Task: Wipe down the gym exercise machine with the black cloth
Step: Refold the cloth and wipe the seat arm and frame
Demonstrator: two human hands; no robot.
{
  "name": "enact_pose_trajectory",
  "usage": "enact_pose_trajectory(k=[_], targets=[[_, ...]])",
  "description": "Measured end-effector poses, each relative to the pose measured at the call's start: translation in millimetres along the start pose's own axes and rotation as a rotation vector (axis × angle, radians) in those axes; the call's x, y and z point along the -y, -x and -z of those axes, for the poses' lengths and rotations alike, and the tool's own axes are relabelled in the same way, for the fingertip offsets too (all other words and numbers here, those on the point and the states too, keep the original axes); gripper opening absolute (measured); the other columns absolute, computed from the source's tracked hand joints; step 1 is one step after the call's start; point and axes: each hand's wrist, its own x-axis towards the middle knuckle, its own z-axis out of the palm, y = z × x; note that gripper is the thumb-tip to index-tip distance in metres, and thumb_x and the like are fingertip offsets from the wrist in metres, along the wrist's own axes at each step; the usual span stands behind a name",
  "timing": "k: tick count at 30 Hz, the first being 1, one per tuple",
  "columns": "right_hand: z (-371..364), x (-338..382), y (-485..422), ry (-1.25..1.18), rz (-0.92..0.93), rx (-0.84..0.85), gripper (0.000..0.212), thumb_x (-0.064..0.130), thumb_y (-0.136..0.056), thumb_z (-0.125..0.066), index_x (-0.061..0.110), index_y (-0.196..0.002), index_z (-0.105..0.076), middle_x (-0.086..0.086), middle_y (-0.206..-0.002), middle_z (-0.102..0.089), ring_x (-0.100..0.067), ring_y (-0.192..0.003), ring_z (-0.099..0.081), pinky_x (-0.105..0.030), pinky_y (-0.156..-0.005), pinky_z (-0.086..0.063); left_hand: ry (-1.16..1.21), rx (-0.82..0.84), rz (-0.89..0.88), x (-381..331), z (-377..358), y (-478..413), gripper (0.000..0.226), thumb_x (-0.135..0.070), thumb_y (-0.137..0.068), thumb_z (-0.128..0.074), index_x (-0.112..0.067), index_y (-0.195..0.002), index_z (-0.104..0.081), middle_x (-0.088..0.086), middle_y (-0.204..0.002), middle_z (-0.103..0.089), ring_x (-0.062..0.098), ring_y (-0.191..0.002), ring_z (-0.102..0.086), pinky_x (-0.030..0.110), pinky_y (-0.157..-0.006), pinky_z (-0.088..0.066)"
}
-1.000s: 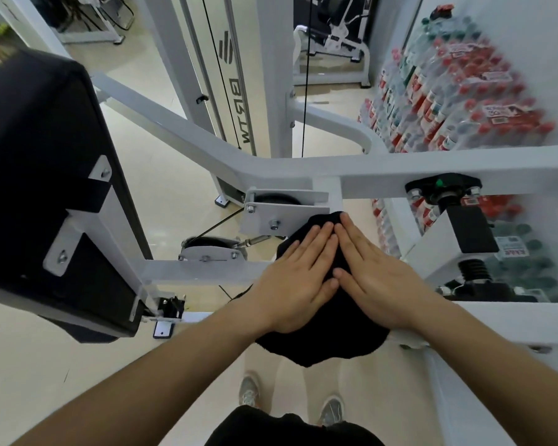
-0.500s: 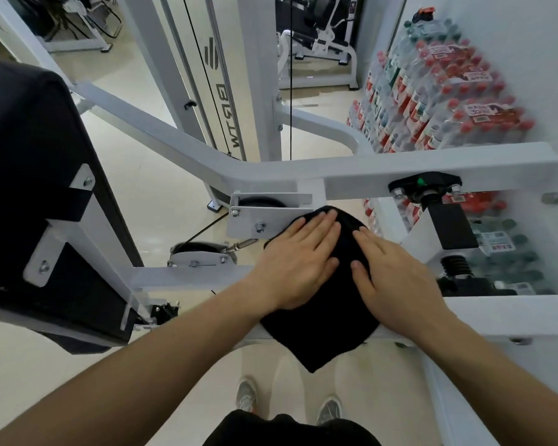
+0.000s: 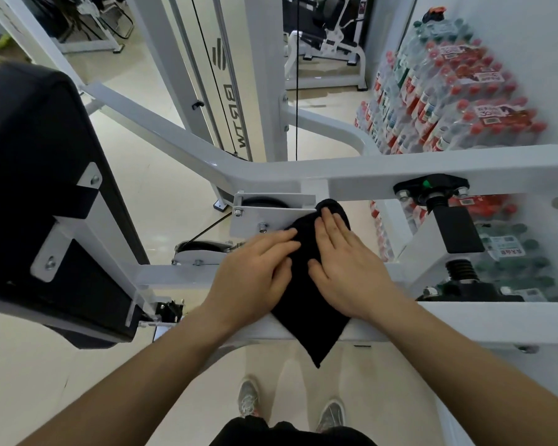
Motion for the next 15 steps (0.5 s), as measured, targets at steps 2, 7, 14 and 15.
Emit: enact_pose_trajectory(k=[2, 7, 14, 15], targets=[[1.4, -3.2, -3.0, 0.027, 0.015, -0.006, 0.078, 0.05, -0.095, -0.014, 0.01, -0.159, 0.002, -0.006, -0.168, 0.012, -0.019, -0.155, 0.008, -0.033, -0.124, -0.002, -0.015, -0.053, 0.071, 3.6, 6.7, -11.4, 0.033, -0.027, -0.093, -0.05, -0.019, -0.116, -0.072, -0.007, -0.13, -0.066, 0.012, -0.116, -0.061, 0.028, -0.093, -0.051], [6.6, -14.6, -1.4, 0.06, 0.011, 0.01, 0.081, 0.058, -0.093, -0.012, 0.015, -0.16, 0.005, -0.001, -0.168, 0.013, -0.015, -0.155, 0.007, -0.037, -0.126, -0.007, -0.159, -0.045, 0.023, 12.3, 3.3, -36.7, 0.034, -0.025, -0.092, -0.054, -0.016, -0.121, -0.07, 0.0, -0.133, -0.065, 0.019, -0.127, -0.057, 0.039, -0.106, -0.046], [13.0, -28.0, -23.3, -0.002, 0.031, 0.044, 0.082, 0.053, -0.099, -0.033, 0.018, -0.16, 0.009, 0.005, -0.166, 0.017, -0.011, -0.153, 0.013, -0.037, -0.126, -0.005, -0.301, 0.195, 0.178, 33.1, 0.3, -69.1, 0.056, -0.047, -0.099, -0.033, -0.012, -0.139, -0.052, 0.006, -0.141, -0.057, 0.026, -0.134, -0.048, 0.047, -0.12, -0.026], [16.7, -33.3, -29.3, -0.011, 0.049, 0.064, 0.082, 0.051, -0.099, -0.035, 0.019, -0.16, 0.009, 0.006, -0.166, 0.017, -0.01, -0.153, 0.014, -0.036, -0.126, -0.004, -0.28, 0.18, 0.179, 34.6, -1.2, -69.8, 0.054, -0.045, -0.1, -0.035, -0.012, -0.138, -0.053, 0.006, -0.138, -0.059, 0.026, -0.131, -0.05, 0.046, -0.119, -0.026]])
